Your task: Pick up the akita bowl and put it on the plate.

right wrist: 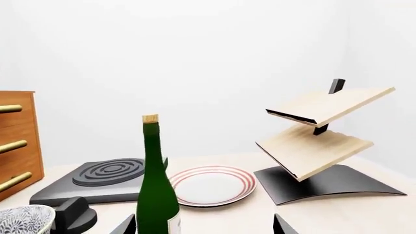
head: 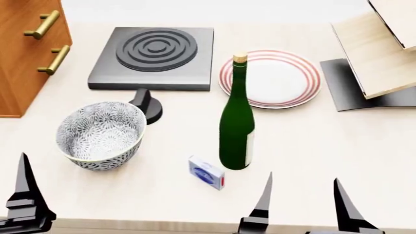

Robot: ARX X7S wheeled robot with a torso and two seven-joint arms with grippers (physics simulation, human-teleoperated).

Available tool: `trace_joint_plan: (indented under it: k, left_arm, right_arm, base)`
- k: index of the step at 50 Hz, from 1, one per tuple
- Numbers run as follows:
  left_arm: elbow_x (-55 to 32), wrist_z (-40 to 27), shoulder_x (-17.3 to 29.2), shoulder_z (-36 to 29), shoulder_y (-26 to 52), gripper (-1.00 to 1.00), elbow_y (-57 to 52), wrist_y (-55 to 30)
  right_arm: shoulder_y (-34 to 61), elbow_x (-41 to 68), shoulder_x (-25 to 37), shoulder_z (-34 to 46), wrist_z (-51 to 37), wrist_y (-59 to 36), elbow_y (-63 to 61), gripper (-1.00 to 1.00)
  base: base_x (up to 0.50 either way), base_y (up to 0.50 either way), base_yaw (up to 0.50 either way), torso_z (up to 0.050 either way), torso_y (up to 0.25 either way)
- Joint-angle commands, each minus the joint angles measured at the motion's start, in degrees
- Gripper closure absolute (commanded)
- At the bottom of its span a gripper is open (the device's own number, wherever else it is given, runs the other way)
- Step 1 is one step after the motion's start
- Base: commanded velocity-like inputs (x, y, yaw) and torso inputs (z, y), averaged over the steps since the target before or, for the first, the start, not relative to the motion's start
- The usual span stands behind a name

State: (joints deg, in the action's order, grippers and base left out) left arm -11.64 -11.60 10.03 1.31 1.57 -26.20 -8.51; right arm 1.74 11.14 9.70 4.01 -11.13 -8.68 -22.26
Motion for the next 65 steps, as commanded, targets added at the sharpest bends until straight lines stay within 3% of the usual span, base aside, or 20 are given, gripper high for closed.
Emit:
trace_joint_plan:
  k: [1, 65]
  left_arm:
    - [-0.81, -0.26, 0.28, 0.04, -0.32, -1.00, 0.48, 1.01]
    - [-2.38, -2.04, 2.12, -1.83, -0.67, -1.00, 1.81, 2.84]
  right_arm:
    - [-0.01, 0.41, 0.39, 0.47, -0.37, 0.19, 0.23, -1.00]
    - [0.23, 1.52, 2.24, 3.32, -2.14, 0.73, 0.61, -1.00]
  base:
    - [0.00, -0.07, 0.00, 0.000, 0.000]
    - [0.00, -0.08, 0.00, 0.000, 0.000]
